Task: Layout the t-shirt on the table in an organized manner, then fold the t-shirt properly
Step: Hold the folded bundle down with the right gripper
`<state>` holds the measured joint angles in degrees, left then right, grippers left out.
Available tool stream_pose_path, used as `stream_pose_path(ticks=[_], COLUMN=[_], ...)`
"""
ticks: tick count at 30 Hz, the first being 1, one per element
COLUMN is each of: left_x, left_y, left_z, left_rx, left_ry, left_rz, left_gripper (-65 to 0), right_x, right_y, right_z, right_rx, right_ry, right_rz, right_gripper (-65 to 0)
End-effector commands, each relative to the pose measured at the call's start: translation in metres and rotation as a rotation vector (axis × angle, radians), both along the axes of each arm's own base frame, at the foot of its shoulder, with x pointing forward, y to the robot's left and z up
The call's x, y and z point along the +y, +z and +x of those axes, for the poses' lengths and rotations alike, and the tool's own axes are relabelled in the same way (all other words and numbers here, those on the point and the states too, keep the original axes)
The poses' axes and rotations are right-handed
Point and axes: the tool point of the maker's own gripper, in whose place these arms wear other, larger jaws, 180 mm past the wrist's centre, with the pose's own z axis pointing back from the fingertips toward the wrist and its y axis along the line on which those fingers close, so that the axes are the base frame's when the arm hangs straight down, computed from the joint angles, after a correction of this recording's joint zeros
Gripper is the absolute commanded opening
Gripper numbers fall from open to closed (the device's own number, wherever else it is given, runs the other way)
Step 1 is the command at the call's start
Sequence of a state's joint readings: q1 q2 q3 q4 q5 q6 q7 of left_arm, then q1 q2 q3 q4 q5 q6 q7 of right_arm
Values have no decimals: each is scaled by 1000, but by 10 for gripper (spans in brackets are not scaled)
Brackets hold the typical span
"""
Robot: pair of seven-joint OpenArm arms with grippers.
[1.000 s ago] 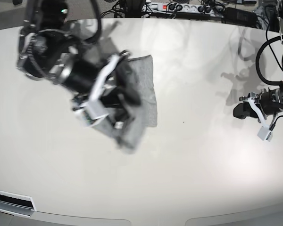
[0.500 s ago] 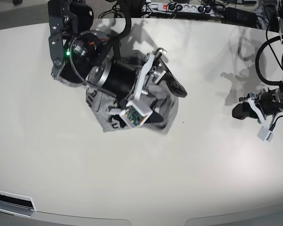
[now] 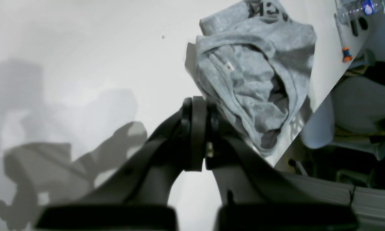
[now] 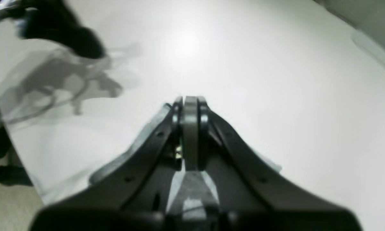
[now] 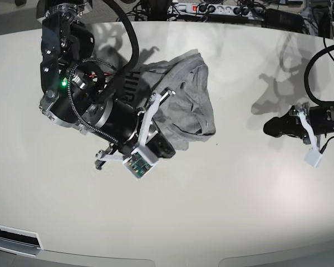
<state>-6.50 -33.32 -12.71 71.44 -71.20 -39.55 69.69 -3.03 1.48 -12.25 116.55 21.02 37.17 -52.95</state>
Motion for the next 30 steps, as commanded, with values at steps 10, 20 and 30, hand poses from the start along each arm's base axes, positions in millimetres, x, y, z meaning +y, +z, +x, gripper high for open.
stream_pose_path(ticks=[10,20,30], left_x=[2,-6,-12], left_y=[18,16,12], left_z=[12,13,23], left_rx=[-64,-66,-99], left_ry=[10,10,-4], left_rz=[-21,-43,3], left_gripper=[-650,-650,-540], right_x=[4,1,12], right_y=[-24,-77,-83], right_z=[15,36,25], right_rx=[29,165,204], right_ry=[-26,-47,20], right_rz=[37,-41,6], right_gripper=[-326,-318,-318])
